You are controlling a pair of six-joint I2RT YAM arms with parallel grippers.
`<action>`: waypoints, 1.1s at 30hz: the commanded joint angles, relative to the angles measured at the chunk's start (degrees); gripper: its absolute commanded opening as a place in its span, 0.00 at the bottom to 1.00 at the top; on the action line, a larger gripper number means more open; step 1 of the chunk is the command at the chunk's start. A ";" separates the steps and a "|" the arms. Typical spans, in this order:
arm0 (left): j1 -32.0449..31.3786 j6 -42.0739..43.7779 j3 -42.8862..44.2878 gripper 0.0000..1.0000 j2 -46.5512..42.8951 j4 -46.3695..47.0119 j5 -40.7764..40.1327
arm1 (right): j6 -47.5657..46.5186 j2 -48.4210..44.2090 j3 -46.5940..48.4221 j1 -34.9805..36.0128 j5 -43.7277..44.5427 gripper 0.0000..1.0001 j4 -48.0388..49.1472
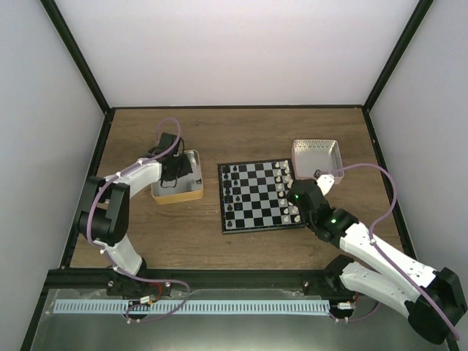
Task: Set up the chess pieces on the board
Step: Pick up the chess piece from the storage box, then place the chess piece on the chessboard.
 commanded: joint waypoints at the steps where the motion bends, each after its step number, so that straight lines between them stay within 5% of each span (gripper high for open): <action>1: 0.39 0.13 -1.23 0.06 -4.53 1.66 2.88 | -6.29 0.41 -0.07 -0.38 -3.84 0.43 5.78; 9: -0.70 0.68 -5.35 0.06 -12.82 8.30 20.23 | -14.71 10.19 3.13 -0.83 -30.35 0.59 20.56; 15: -8.20 1.53 -8.48 0.05 -18.82 16.47 20.26 | -9.15 14.94 4.07 -1.87 -42.51 0.60 29.17; 24: -19.95 -2.49 -13.17 0.06 -21.45 30.42 15.78 | -3.60 16.39 4.53 -2.22 -47.36 0.60 35.58; 33: -22.46 -3.09 -15.63 0.06 -22.63 36.23 13.26 | 1.98 16.81 3.44 -2.23 -48.13 0.53 39.47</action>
